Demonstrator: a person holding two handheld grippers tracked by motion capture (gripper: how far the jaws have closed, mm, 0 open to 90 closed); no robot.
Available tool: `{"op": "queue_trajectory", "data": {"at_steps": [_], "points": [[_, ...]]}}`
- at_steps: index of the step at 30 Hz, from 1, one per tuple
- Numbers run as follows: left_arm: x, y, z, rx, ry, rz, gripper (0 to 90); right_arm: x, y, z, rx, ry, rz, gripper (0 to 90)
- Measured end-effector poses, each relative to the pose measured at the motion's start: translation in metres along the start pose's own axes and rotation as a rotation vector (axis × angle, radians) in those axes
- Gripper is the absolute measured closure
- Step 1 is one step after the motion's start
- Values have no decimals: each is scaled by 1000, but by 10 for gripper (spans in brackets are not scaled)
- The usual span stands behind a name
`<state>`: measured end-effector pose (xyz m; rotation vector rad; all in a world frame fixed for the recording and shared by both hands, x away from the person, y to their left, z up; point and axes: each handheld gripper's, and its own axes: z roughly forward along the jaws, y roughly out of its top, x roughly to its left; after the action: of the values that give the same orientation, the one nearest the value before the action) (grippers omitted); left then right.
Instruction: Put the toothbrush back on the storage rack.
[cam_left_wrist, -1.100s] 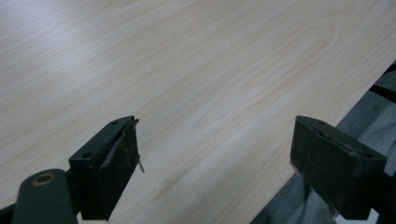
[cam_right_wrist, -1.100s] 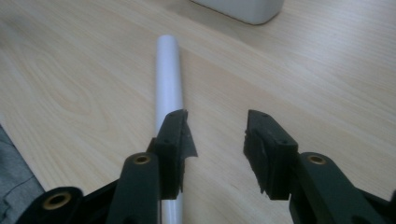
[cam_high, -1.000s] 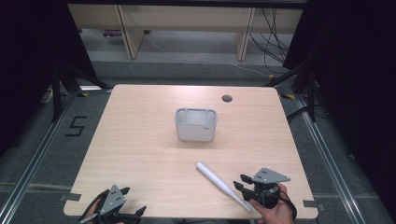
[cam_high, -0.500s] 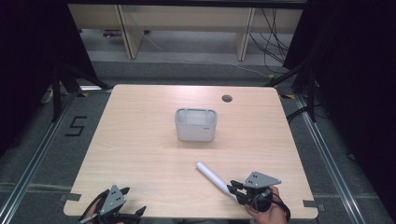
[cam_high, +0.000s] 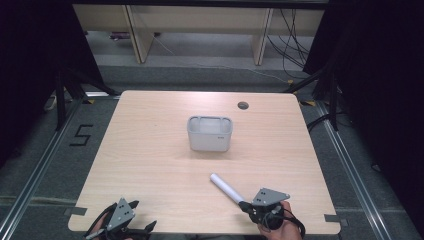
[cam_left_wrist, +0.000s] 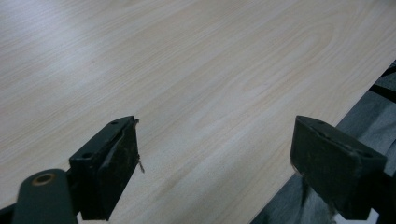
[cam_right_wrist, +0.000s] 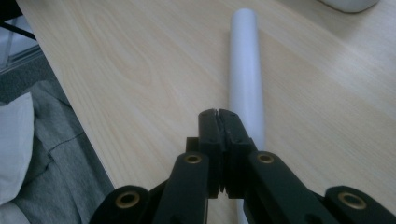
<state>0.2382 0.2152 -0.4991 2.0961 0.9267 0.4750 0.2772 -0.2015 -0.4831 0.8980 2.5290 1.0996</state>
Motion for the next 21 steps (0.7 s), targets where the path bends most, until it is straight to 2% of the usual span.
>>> {"op": "queue_trajectory", "data": {"at_steps": [1, 3, 6, 10, 13, 14, 15, 16, 17, 19, 21], "points": [[0, 0, 0, -2, 1, -2, 147, 1, -1, 2, 19, 3, -6, 889], [0, 0, 0, 2, 2, 3, 147, 0, -1, 4, 23, 7, -34, 889], [0, 0, 0, -4, 3, 0, 147, 2, -2, 5, 36, 6, -20, 890], [0, 0, 0, -1, 5, 0, 147, 1, -3, 6, 61, 11, -24, 890], [0, 0, 0, 6, 8, 10, 147, 0, -5, 9, 58, 2, -40, 892], [0, 0, 0, 0, 5, 2, 147, 1, -5, 8, 77, -1, -27, 892], [0, 0, 0, -4, 3, -2, 147, 1, -6, 9, 73, -11, -35, 891], [0, 0, 0, -3, 3, -2, 147, 1, -5, 8, 94, -11, -39, 892], [1, 0, 0, 8, 8, 13, 147, 0, -6, 9, 89, -17, -44, 892], [0, 0, 0, 2, 8, 5, 147, 0, -6, 9, 103, -18, -48, 891], [1, 0, 0, 9, 8, 12, 147, 1, -7, 10, 105, -19, -35, 891]]}}
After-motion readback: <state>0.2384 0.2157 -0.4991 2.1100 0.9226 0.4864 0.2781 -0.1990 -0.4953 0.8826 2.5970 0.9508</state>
